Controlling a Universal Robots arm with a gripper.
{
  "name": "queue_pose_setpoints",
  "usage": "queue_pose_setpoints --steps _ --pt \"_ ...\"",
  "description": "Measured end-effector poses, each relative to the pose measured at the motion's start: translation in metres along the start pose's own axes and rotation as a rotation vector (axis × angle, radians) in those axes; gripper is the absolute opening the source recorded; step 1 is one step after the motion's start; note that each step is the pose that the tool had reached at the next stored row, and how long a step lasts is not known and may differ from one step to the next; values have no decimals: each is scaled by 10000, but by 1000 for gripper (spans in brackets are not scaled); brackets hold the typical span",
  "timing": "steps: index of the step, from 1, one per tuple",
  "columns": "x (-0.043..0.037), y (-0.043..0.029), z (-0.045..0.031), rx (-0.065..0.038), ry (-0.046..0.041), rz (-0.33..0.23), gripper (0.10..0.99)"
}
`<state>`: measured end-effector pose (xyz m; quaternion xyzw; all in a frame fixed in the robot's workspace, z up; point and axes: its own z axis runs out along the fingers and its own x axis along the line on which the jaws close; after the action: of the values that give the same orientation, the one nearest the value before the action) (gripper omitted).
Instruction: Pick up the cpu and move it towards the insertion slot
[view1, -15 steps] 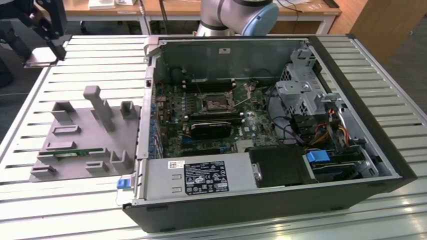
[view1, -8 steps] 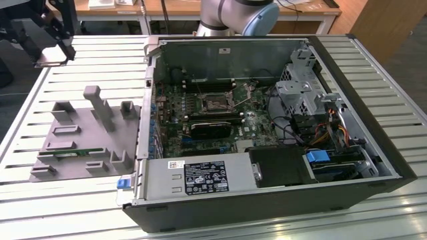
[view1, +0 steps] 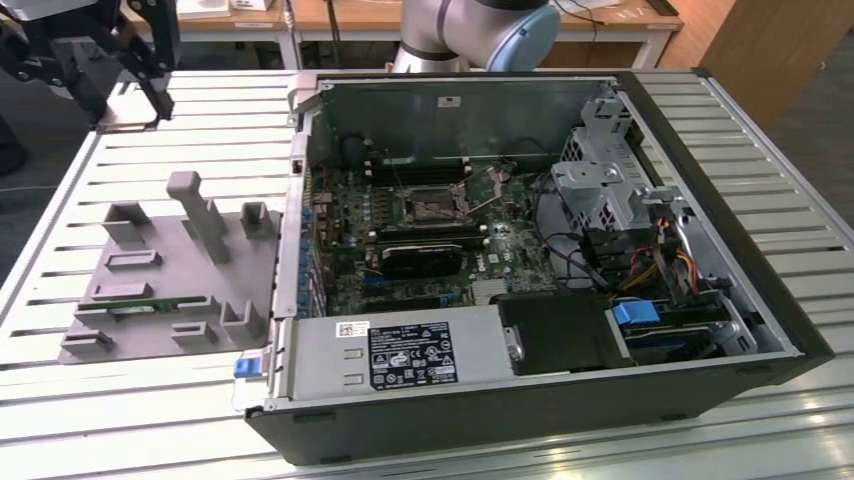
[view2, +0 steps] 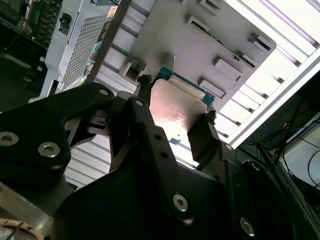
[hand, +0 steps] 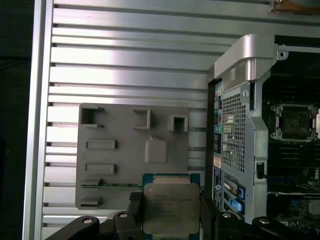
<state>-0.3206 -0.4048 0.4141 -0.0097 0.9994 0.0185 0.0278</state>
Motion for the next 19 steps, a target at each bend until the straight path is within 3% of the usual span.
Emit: queue_pose_setpoints --steps 19 --pt "-560 -12 31 0 0 1 541"
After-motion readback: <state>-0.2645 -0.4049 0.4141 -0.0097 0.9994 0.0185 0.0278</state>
